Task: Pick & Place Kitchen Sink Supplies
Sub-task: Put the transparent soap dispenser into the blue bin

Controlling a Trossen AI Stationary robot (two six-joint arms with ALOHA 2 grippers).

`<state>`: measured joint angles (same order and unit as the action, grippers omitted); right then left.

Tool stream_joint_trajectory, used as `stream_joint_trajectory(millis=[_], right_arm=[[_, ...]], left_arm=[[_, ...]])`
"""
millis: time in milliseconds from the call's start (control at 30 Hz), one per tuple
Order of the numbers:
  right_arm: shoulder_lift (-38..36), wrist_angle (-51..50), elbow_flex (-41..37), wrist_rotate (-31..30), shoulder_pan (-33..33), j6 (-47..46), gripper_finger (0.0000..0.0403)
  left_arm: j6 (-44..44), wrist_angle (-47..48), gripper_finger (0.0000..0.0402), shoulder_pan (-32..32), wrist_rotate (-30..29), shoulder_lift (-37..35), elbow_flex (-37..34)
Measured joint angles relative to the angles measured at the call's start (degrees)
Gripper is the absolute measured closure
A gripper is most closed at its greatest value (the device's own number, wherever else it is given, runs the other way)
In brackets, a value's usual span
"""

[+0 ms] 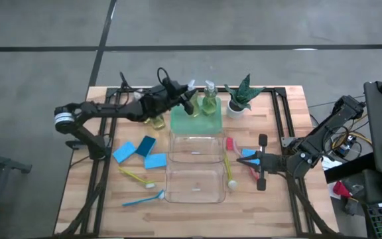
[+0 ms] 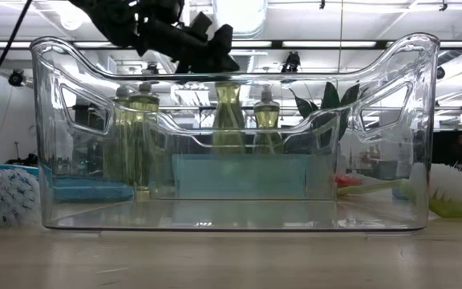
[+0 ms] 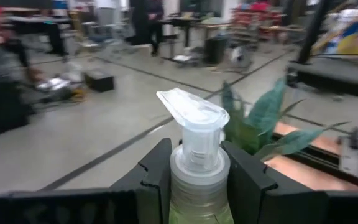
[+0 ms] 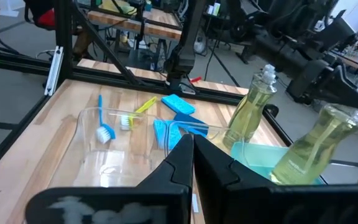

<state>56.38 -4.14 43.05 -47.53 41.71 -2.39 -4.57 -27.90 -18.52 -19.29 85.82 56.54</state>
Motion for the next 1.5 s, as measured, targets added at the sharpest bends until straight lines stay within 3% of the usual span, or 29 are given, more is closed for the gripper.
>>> stream_joint_trajectory(millis=[133,467,633,1233,1500], right_arm=[[0.0,0.0,0.0,0.0,0.0,0.02,0.0394],[0.0,0.07,0.0,0.0,0.0,1.36,0.0394],[-0.09,1.22,0.0,-0.02,-0.04,3.19,0.0394],[-0.07,2.67,-0.15,-0.02,-0.09,4.28,0.0394],[-0.04,2.5,-0.74,-0.02,-0.09,2.85,0.0394]], left_arm=[[-0.85,-0.66,0.0295,1.65,-1.74,0.0,-0.09],[1.15,-1.22,0.0296,3.73,1.65,0.63,0.06],[1.3,-1.87,0.0296,3.89,6.81,3.81,2.04],[3.62,-2.71,0.0296,4.1,9.97,17.18,13.99],[4.68,-1.7,0.0292,3.71,10.01,20.14,15.91]])
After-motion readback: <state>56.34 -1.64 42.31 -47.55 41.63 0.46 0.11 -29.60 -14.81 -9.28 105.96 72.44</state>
